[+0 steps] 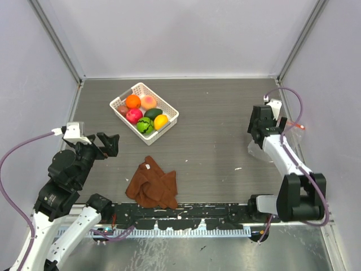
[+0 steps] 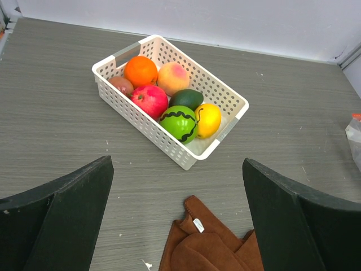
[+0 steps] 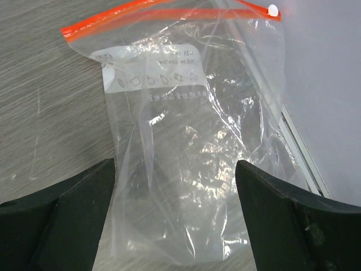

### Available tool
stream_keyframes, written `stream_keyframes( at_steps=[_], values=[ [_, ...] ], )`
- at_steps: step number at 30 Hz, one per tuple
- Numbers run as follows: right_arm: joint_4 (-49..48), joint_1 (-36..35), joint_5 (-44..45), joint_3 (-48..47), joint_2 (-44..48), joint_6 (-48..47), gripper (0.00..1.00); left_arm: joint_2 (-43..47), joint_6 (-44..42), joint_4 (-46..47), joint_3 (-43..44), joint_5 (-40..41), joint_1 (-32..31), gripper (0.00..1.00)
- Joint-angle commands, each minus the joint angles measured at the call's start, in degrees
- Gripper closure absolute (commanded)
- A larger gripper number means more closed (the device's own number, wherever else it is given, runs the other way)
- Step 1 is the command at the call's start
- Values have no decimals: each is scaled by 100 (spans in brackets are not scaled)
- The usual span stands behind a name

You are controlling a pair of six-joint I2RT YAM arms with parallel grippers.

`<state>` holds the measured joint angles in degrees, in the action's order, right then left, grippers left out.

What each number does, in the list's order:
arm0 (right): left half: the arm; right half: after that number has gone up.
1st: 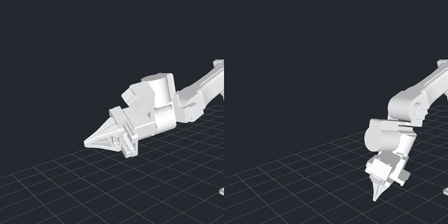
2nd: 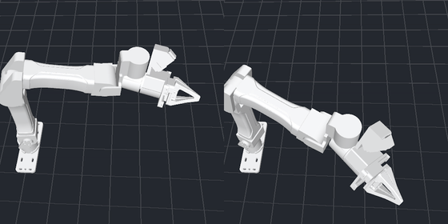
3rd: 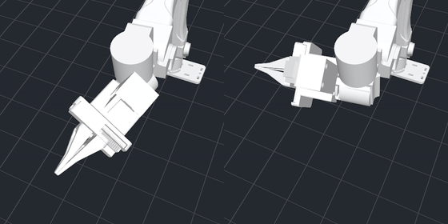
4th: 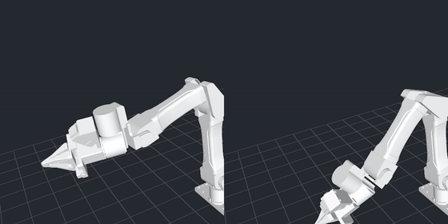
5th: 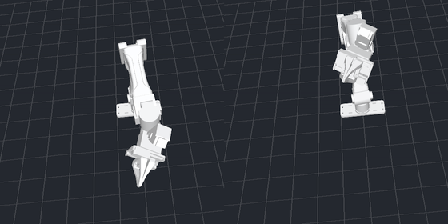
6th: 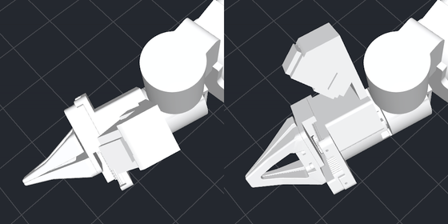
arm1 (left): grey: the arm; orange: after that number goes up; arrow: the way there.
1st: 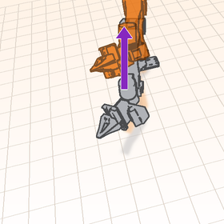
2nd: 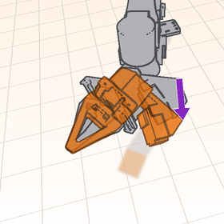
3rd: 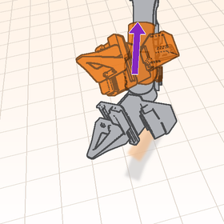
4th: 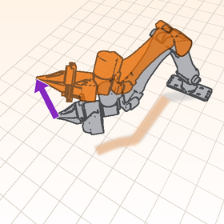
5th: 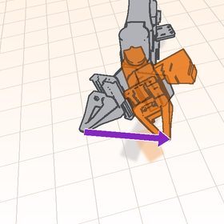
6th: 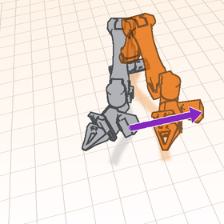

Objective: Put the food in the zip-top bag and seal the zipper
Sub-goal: Pick up the zipper food storage bag at the center of the board.

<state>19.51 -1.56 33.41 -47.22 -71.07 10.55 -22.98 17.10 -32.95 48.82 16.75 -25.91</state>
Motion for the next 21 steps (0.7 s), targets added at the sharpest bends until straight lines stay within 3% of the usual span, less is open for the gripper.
stream_keyframes(
  at_steps=[1, 7, 13, 21],
  values=[
    [-700, 68, 427, -463, -573, -171, 10, -54, -80, 341, 21, 30, -58, 2],
    [-924, 165, 439, -580, -1328, -336, 18, -65, -97, 342, 14, 29, -89, 2],
    [-1110, 244, 420, -559, -1828, -399, 37, -83, -117, 350, 5, 22, -132, 2],
    [-1054, 244, 295, -545, -1776, -474, 86, -105, -120, 375, -13, -58, -160, 2]
  ],
)
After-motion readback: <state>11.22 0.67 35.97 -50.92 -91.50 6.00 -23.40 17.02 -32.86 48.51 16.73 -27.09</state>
